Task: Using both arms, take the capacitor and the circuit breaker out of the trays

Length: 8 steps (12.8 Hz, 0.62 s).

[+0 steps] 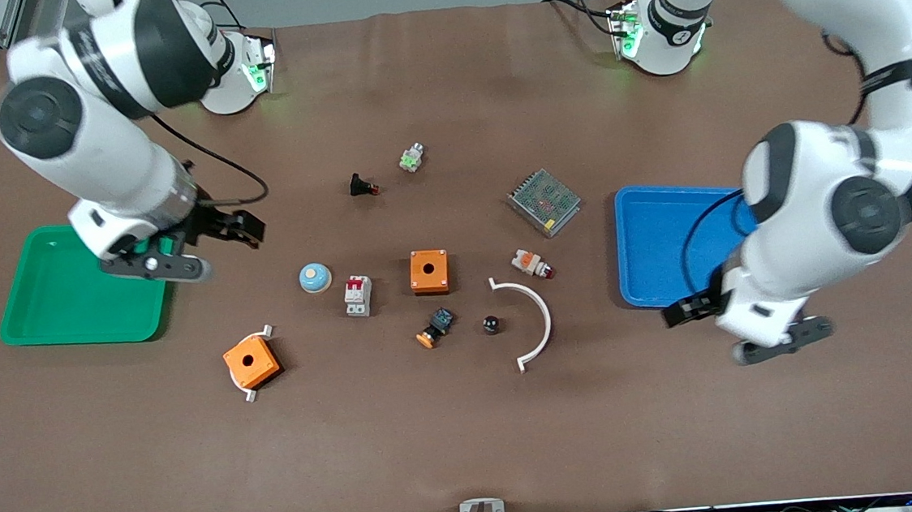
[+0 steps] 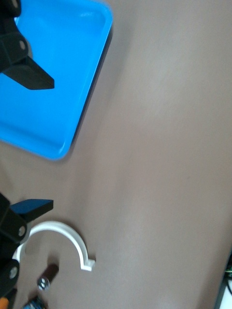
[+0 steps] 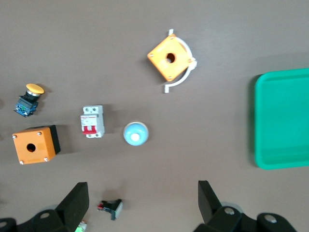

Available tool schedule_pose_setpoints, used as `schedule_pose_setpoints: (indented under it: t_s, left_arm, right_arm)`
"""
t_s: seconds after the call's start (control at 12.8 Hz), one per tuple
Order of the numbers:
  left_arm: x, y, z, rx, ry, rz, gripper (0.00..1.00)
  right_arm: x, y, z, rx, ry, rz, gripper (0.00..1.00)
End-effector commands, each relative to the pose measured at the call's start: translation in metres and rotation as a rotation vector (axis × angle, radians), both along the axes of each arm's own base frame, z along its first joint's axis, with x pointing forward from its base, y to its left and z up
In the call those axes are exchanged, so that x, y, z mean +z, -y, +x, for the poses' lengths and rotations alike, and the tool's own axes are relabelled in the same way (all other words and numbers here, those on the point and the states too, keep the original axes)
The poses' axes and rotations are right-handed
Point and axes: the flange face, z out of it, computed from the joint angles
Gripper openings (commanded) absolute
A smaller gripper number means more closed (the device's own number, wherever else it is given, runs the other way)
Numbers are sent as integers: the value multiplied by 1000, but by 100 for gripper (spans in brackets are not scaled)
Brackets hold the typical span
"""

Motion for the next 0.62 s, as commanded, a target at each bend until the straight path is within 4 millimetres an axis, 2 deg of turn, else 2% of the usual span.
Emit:
schedule_pose_setpoints:
  t_s: [0.0, 0.08, 0.16, 0.31, 0.39, 0.55]
  left_arm:
    - [43, -64, -29, -111, 34, 21, 100]
    - [52, -84, -39, -160, 33, 28, 100]
    - [64, -95, -47, -193, 42, 33, 100]
    - [94, -99, -61, -242, 55, 40, 100]
    - [112, -102, -68, -247, 80, 48, 100]
    - [142, -101, -86, -244, 79, 69, 100]
  right_arm:
    - [41, 65, -11, 71, 25, 20, 100]
    - [51, 88, -15, 84, 23, 30, 100]
    - [62, 105, -22, 107, 21, 41, 100]
    - [73, 143, -31, 123, 7, 57, 100]
    - [76, 164, -36, 135, 0, 63, 100]
    - [75, 194, -38, 162, -2, 68, 100]
